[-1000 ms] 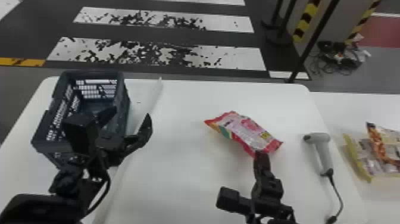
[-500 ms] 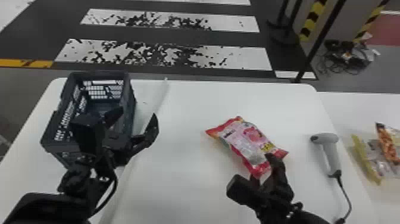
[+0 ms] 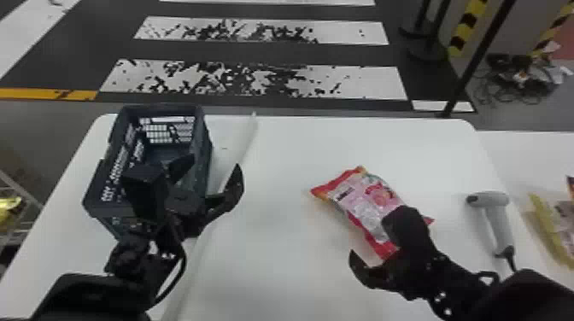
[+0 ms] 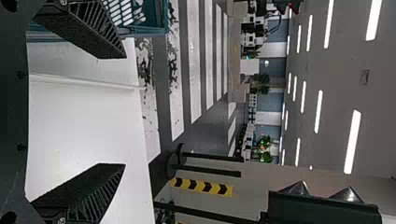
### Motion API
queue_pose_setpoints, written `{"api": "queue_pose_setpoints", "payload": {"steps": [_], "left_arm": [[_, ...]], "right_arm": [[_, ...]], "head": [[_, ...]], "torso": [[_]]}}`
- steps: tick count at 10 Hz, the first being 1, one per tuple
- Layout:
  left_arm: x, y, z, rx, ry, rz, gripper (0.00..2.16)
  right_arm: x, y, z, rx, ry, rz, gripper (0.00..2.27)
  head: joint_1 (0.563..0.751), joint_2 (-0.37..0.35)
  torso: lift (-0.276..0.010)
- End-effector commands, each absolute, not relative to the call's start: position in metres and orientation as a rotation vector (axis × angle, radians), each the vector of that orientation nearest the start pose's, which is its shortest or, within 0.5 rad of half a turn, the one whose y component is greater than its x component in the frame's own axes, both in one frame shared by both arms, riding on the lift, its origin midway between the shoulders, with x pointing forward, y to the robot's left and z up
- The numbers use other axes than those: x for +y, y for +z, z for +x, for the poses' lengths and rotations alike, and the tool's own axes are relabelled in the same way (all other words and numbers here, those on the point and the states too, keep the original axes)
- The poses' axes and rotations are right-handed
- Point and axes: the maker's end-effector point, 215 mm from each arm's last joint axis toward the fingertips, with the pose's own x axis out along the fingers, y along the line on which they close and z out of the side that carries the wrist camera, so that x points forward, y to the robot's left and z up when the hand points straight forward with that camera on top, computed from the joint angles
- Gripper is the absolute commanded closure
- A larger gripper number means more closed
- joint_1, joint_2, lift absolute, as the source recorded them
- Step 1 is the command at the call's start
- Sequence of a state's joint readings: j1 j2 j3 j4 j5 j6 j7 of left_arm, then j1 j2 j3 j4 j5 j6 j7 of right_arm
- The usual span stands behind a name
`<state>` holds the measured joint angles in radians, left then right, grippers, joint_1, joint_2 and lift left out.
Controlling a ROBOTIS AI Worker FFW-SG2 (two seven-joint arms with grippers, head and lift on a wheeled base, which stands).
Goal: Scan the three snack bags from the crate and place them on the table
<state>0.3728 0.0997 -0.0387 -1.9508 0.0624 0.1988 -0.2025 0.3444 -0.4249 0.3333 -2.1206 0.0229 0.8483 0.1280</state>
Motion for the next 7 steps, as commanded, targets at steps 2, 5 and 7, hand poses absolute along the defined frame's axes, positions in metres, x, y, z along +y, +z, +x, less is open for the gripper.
{"api": "queue_pose_setpoints", "payload": {"steps": [2,5,7], "left_arm": [[0.177,-0.393,0.470,0.199,-0.274,0.004,0.04],[0.177,-0.393,0.471,0.199,-0.273,0.004,0.04],[0.176,-0.394,0.470,0.200,-0.274,0.002,0.04]], "right_arm": [[-0.170,-0.483,0.400,0.697,0.444,-0.186,0.31],[-0.205,-0.474,0.422,0.673,0.374,-0.124,2.03],[-0.218,-0.478,0.442,0.629,0.343,-0.106,2.20]], "head": [[0.695,0.022],[0.695,-0.003],[0.695,-0.035]], "torso": [[-0.062],[-0.062],[-0.062]]}}
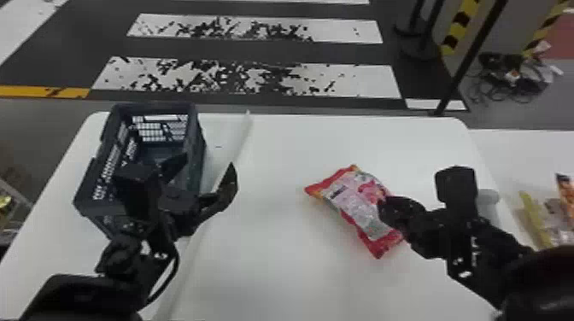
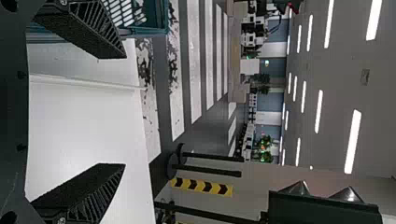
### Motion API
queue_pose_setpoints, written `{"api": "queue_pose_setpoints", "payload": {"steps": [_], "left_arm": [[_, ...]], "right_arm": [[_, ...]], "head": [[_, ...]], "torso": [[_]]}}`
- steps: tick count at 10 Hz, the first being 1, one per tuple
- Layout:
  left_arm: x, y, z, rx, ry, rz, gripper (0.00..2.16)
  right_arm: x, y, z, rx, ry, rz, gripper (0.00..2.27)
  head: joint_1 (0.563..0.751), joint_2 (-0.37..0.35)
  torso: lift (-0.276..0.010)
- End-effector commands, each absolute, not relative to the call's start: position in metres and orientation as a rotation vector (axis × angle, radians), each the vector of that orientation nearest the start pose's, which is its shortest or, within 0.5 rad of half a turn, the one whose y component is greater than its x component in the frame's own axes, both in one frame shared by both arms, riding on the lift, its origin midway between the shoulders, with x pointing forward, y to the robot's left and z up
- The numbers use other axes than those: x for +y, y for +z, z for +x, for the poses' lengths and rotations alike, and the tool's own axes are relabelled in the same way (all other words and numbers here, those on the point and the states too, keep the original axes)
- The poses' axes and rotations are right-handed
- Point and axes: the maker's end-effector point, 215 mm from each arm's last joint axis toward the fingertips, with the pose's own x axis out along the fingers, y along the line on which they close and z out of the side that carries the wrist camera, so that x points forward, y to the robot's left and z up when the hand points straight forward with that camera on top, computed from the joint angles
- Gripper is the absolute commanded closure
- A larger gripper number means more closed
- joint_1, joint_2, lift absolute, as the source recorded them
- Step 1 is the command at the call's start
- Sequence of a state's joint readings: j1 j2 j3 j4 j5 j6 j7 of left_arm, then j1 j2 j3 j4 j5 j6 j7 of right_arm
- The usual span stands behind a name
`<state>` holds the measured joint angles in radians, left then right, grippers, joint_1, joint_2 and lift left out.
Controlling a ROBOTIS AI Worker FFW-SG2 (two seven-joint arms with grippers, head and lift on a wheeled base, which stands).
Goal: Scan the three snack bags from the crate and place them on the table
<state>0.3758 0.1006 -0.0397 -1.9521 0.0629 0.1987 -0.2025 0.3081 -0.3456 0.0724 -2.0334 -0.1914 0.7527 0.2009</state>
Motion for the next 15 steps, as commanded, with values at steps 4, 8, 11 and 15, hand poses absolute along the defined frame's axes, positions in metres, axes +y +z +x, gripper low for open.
{"api": "queue_pose_setpoints", "payload": {"steps": [4,8,11,15], "left_arm": [[0.176,-0.397,0.467,0.209,-0.274,0.003,0.04],[0.173,-0.398,0.467,0.210,-0.279,0.002,0.04],[0.172,-0.397,0.466,0.211,-0.279,0.002,0.04],[0.170,-0.396,0.465,0.209,-0.280,0.002,0.04]], "right_arm": [[-0.223,-0.524,0.443,0.700,0.336,-0.076,2.26],[-0.211,-0.558,0.422,0.762,0.366,-0.065,2.26],[-0.206,-0.493,0.435,0.641,0.369,-0.072,2.26],[-0.136,-0.482,0.427,0.618,0.531,-0.050,2.26]], "head": [[0.695,-0.058],[0.695,-0.050],[0.695,-0.051],[0.695,0.000]], "torso": [[-0.062],[-0.062],[-0.062],[-0.062]]}}
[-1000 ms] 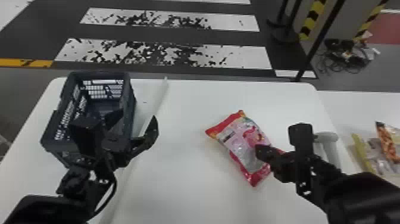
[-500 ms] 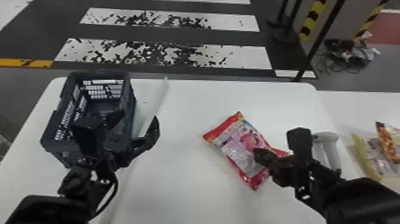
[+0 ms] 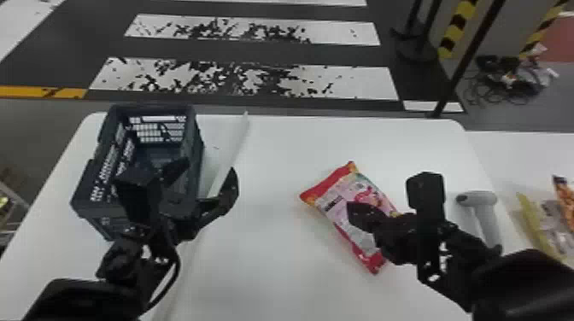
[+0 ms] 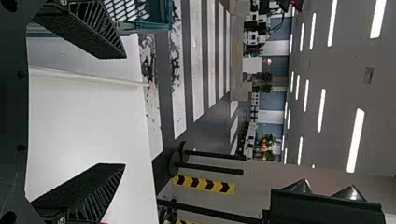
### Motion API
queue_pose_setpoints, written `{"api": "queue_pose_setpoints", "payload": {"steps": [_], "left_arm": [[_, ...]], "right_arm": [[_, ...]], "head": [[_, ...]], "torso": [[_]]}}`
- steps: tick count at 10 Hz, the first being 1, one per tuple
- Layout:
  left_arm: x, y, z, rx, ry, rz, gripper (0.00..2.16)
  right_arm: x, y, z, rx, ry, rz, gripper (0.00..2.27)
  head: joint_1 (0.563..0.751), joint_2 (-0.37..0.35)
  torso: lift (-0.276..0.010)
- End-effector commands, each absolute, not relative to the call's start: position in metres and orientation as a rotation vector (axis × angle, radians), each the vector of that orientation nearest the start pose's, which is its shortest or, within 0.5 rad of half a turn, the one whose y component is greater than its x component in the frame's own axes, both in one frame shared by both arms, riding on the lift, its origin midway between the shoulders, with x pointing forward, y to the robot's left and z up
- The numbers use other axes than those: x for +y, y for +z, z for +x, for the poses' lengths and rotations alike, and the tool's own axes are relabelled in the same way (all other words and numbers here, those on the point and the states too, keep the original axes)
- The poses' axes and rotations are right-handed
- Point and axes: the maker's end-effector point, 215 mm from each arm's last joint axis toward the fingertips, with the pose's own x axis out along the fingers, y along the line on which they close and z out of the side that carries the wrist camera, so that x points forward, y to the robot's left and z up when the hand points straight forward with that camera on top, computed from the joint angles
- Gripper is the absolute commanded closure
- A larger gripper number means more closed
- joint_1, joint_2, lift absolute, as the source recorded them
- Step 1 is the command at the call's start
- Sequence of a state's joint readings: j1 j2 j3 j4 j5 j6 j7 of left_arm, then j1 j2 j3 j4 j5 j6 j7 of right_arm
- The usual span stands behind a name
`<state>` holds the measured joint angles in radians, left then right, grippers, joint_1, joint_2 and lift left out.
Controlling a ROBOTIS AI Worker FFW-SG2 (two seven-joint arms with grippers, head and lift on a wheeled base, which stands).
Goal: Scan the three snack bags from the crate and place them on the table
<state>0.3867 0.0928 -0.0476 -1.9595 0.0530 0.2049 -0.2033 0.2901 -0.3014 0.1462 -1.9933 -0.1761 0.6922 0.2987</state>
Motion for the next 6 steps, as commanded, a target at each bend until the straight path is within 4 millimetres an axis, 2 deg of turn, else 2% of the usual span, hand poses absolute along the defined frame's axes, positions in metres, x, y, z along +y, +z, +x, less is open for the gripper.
{"api": "queue_pose_setpoints", "payload": {"steps": [1,4,6], "left_arm": [[0.171,-0.396,0.466,0.208,-0.279,0.002,0.04],[0.171,-0.396,0.465,0.210,-0.279,0.003,0.04],[0.172,-0.396,0.466,0.208,-0.277,0.004,0.04]], "right_arm": [[-0.119,-0.487,0.427,0.616,0.566,-0.061,2.26],[-0.077,-0.500,0.423,0.627,0.646,-0.107,2.26],[-0.064,-0.511,0.426,0.640,0.675,-0.155,2.26]], "head": [[0.695,0.027],[0.695,0.086],[0.695,0.121]], "torso": [[-0.062],[-0.062],[-0.062]]}}
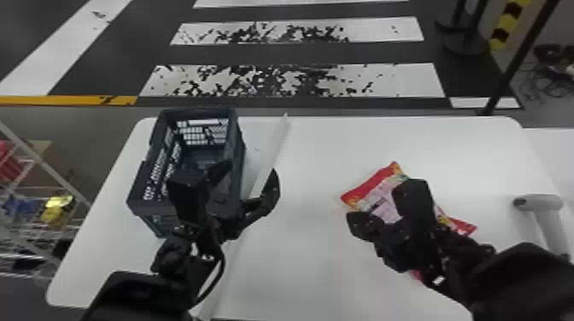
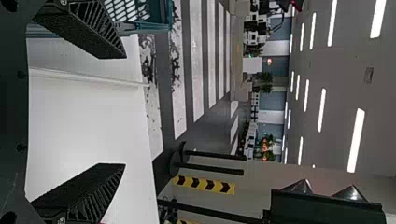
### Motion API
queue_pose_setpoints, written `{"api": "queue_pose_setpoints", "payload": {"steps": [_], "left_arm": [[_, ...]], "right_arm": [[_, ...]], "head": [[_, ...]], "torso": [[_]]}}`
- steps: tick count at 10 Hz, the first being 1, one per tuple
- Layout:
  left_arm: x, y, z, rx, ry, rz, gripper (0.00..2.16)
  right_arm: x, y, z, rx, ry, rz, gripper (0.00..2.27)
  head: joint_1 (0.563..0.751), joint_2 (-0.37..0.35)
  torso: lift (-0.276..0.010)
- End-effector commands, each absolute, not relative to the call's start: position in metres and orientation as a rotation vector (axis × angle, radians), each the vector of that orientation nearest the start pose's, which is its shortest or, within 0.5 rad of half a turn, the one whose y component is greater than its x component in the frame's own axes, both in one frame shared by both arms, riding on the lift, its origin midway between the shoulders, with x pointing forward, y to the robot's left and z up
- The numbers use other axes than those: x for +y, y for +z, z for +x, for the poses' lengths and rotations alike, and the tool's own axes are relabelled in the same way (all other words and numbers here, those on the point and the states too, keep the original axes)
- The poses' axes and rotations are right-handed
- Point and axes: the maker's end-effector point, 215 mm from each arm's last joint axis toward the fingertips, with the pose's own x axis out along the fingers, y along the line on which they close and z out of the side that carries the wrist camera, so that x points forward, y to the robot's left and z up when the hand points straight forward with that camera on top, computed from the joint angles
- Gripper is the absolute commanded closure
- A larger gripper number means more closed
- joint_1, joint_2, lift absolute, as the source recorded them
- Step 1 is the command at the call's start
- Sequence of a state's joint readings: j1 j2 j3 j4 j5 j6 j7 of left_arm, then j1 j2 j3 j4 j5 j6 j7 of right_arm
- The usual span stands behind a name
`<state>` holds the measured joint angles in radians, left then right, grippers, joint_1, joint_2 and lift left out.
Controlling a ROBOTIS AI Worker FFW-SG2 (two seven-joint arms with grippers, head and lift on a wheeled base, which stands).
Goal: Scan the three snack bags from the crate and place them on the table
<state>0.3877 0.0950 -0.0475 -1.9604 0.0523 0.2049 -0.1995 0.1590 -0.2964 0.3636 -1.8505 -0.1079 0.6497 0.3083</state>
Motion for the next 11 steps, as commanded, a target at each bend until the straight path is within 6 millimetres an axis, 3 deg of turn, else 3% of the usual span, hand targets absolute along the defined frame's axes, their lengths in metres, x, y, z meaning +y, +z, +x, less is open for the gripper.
{"api": "queue_pose_setpoints", "payload": {"steps": [1,5,11], "left_arm": [[0.171,-0.395,0.467,0.206,-0.280,0.006,0.04],[0.168,-0.392,0.470,0.200,-0.284,0.003,0.04],[0.166,-0.394,0.471,0.205,-0.290,0.003,0.04]], "right_arm": [[-0.062,-0.515,0.431,0.643,0.675,-0.174,2.26],[-0.072,-0.537,0.457,0.667,0.635,-0.270,2.26],[-0.119,-0.541,0.498,0.652,0.486,-0.408,2.26]], "head": [[0.695,0.132],[0.695,0.127],[0.695,0.068]], "torso": [[-0.062],[-0.062],[-0.062]]}}
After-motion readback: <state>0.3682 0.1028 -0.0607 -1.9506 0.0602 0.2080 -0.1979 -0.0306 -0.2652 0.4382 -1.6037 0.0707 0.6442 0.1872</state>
